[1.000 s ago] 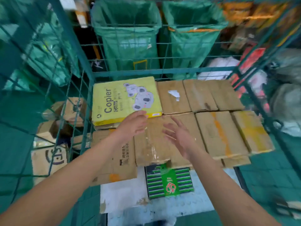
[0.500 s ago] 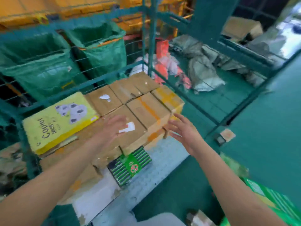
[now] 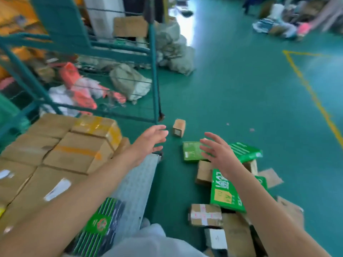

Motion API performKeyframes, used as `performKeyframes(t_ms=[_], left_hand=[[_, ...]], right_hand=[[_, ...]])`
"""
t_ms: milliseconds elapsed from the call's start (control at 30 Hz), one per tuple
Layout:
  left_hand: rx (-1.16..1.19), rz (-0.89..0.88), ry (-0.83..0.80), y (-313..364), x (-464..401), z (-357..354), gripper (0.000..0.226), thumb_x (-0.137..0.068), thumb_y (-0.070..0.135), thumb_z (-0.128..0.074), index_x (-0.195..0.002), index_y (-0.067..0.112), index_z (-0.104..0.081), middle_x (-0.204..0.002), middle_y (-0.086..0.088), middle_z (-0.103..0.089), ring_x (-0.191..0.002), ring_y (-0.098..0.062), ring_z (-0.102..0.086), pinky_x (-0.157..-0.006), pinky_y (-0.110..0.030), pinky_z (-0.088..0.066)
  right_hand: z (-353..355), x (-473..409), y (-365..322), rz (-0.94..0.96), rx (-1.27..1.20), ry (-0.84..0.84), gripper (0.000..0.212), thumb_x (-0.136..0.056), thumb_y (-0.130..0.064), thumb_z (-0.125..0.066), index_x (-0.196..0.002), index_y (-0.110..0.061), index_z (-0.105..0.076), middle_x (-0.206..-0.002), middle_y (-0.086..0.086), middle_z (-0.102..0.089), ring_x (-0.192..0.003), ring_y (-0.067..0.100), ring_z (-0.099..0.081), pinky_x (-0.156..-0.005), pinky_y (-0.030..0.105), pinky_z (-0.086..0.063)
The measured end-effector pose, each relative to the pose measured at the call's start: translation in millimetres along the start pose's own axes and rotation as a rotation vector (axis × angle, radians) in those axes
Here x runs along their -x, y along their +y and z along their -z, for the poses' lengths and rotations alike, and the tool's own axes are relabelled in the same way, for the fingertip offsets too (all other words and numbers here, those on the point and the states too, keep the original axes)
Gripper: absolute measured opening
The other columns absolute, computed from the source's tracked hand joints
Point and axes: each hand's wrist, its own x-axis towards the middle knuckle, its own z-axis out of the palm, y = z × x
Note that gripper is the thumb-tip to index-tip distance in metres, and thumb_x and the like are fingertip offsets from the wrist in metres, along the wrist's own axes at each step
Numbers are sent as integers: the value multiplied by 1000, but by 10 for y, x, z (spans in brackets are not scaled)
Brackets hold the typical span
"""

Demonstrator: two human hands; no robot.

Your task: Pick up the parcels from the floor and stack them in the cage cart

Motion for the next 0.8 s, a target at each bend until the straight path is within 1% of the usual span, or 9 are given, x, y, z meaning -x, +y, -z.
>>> performKeyframes(t_ms=[67,133,233,333,433,500,567,733,800], left_hand=[[-36,8,-110,85,-229,-334,22,-103,33,-59,-126,31,-60,-131,4,-62,-121,-15,-61,-104,-38,-52],[-62,7,-197,158,-390,-587,25,-103,33,-59,-128,30,-59,-130,4,-62,-120,-15,-62,-105,-38,-52],[-108,20,-334,271,-660,-975,29,-104,33,-59,-132,27,-57,-132,5,-61,-124,-17,-60,-108,-41,-50],[-158,36,-469,364,-943,-1285,25,-102,34,-61,-127,31,-59,-128,9,-62,-125,-18,-60,-110,-43,-49],[-228,49,-600,479,-1235,-1559,29,-102,34,-61,-131,29,-58,-132,6,-62,-125,-18,-60,-110,-42,-49],[-286,39,-671,548,-1405,-1687,32,-102,35,-61,-133,28,-56,-134,3,-60,-125,-18,-60,-110,-42,-49],[-334,37,-736,600,-1598,-1818,32,-102,36,-61,-133,27,-56,-136,0,-59,-124,-19,-60,-109,-43,-50],[-416,66,-891,591,-1886,-2199,34,-102,35,-62,-134,25,-56,-136,-3,-59,-125,-23,-61,-108,-44,-50],[-443,82,-955,553,-1903,-2369,34,-103,32,-61,-135,22,-55,-135,-5,-59,-124,-24,-60,-109,-44,-50]], right_hand=[[337,74,61,10,-48,97,26,-100,-17,-64,-124,-28,-64,-134,17,-65,-127,30,-63,-109,43,-50],[568,131,112,12,-86,172,27,-101,-17,-63,-126,-26,-63,-133,18,-65,-127,30,-62,-107,42,-52],[871,192,166,12,-139,282,28,-101,-18,-63,-128,-25,-62,-133,12,-66,-123,26,-63,-96,35,-53],[1085,221,212,4,-183,395,25,-100,-21,-64,-124,-28,-64,-133,10,-67,-120,23,-65,-92,32,-52],[1232,220,242,-10,-248,525,26,-100,-19,-65,-126,-26,-64,-130,10,-68,-119,24,-65,-93,34,-53],[1283,221,247,-23,-284,588,24,-100,-18,-65,-122,-25,-66,-125,7,-68,-117,23,-64,-94,34,-54],[1318,235,260,-36,-312,648,21,-100,-19,-66,-119,-28,-66,-122,7,-67,-114,22,-64,-89,31,-53],[1354,363,375,-66,-363,813,28,-100,-23,-67,-127,-26,-62,-130,8,-66,-120,23,-64,-87,31,-52],[1349,451,431,-81,-396,886,25,-100,-23,-66,-124,-27,-62,-128,7,-66,-119,23,-64,-88,32,-53]])
